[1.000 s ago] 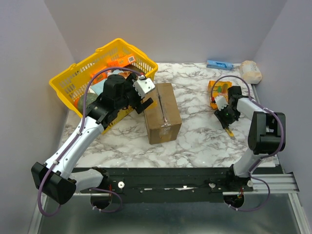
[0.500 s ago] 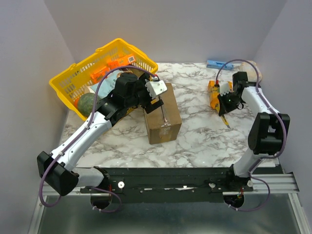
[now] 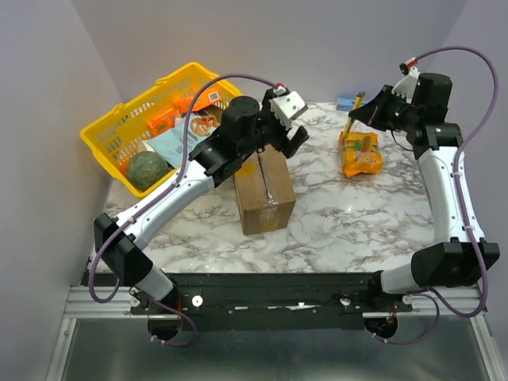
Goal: Unpack the express box
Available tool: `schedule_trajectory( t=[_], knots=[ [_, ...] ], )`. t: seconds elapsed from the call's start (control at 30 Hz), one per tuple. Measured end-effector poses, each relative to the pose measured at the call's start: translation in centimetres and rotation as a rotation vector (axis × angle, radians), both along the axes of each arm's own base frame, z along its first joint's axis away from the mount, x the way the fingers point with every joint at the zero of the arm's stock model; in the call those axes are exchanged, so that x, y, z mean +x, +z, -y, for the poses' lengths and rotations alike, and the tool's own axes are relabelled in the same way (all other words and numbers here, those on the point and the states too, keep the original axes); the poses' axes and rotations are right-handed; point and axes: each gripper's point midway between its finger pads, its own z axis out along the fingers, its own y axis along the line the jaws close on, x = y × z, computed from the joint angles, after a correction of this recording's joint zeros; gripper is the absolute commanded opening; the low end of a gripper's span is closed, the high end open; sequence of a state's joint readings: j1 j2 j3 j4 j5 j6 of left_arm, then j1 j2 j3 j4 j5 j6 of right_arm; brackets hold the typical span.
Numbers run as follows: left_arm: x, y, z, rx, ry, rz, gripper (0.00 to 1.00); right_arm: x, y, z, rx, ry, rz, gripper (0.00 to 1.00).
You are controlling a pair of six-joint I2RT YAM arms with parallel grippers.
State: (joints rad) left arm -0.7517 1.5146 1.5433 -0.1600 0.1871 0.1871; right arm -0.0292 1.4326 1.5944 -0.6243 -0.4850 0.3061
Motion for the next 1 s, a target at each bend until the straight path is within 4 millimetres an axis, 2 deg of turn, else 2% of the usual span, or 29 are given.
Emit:
schedule_trajectory(
  t=[0.13, 0.23, 0.47, 0.6, 0.77, 0.87, 1.0],
  knots=[
    [0.8, 2.6, 2.9, -0.117, -0.020, -0.029, 0.84, 1.2, 2.6, -1.1, 0.128, -0.063, 0.017, 0.01],
    [1.2, 3.4, 4.9, -0.180, -0.056, -0.065, 0.81, 1.6, 3.6, -1.3, 0.190, -0.099, 0.021, 0.01],
    [2.1, 2.2, 8.6, -0.225, -0.113, -0.143, 0.80, 1.9, 5.1, -1.5, 0.268, -0.128, 0.027, 0.01],
    [2.1, 1.4, 9.8, -0.222, -0.131, -0.161, 0.78, 1.6, 5.3, -1.9, 0.285, -0.126, 0.025, 0.01],
    [2.1, 1.6, 11.2, -0.222, -0.154, -0.138, 0.75, 1.2, 5.5, -2.3, 0.304, -0.123, 0.027, 0.01],
    [2.1, 1.9, 12.0, -0.221, -0.157, -0.117, 0.70, 1.2, 5.5, -2.4, 0.313, -0.121, 0.025, 0.01],
    [2.6, 2.0, 12.3, -0.214, -0.125, -0.092, 0.58, 1.1, 5.4, -2.5, 0.322, -0.117, 0.016, 0.01]
  ],
)
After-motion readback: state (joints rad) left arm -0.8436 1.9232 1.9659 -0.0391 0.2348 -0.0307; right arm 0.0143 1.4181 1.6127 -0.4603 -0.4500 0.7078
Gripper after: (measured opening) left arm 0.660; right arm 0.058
